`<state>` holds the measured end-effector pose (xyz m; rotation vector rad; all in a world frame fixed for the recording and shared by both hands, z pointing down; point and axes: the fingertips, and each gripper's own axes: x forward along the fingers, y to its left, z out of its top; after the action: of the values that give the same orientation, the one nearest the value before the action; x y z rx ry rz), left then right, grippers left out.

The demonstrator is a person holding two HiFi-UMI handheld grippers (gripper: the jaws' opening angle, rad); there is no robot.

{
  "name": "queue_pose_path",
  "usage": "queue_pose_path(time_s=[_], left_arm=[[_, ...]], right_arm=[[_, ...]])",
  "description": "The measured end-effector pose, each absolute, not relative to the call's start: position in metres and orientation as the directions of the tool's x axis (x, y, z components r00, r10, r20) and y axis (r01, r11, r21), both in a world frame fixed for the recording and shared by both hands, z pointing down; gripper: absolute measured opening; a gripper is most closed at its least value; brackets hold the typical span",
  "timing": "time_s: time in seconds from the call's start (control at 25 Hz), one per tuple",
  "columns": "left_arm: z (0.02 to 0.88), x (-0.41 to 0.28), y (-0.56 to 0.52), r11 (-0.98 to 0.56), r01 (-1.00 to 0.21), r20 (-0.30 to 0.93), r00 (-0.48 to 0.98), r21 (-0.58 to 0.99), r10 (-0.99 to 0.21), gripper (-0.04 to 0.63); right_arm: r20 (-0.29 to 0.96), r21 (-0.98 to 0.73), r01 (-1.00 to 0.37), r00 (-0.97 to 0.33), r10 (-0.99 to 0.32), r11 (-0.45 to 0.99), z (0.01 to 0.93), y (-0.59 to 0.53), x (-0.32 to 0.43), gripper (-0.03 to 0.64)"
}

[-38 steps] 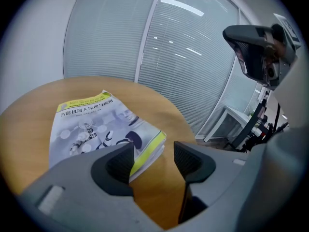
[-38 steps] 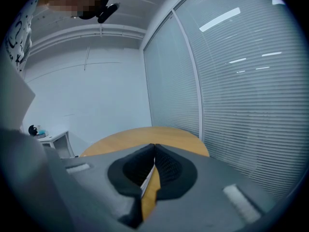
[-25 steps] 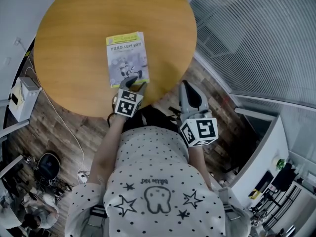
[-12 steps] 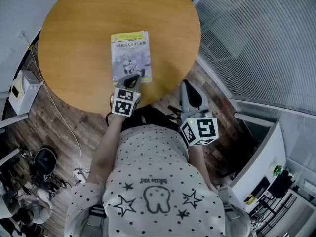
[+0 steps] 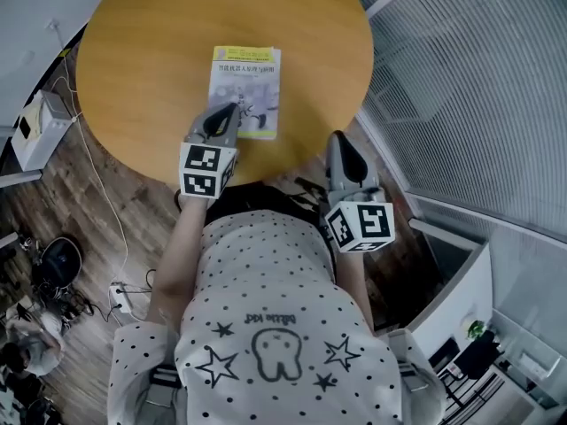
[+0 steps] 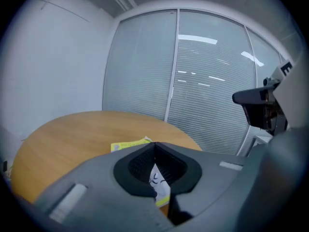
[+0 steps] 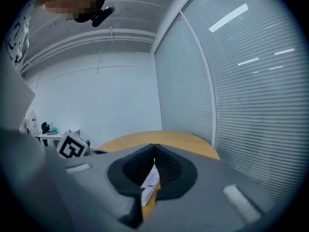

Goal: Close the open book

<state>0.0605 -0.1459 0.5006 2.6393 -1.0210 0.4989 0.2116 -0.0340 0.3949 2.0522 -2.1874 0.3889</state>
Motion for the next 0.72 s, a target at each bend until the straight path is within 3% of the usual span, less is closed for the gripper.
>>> queue_pose_path(time_s=[0.72], left_arm=[[0.373, -0.033, -0.143, -0.465, -0.879, 0.121, 0.475, 0.102, -0.872, 0.009]], right_arm=[[0.228, -0.082, -0.978, -0.204, -0.952, 0.19, 0.39, -0.057, 0.222, 0.005]])
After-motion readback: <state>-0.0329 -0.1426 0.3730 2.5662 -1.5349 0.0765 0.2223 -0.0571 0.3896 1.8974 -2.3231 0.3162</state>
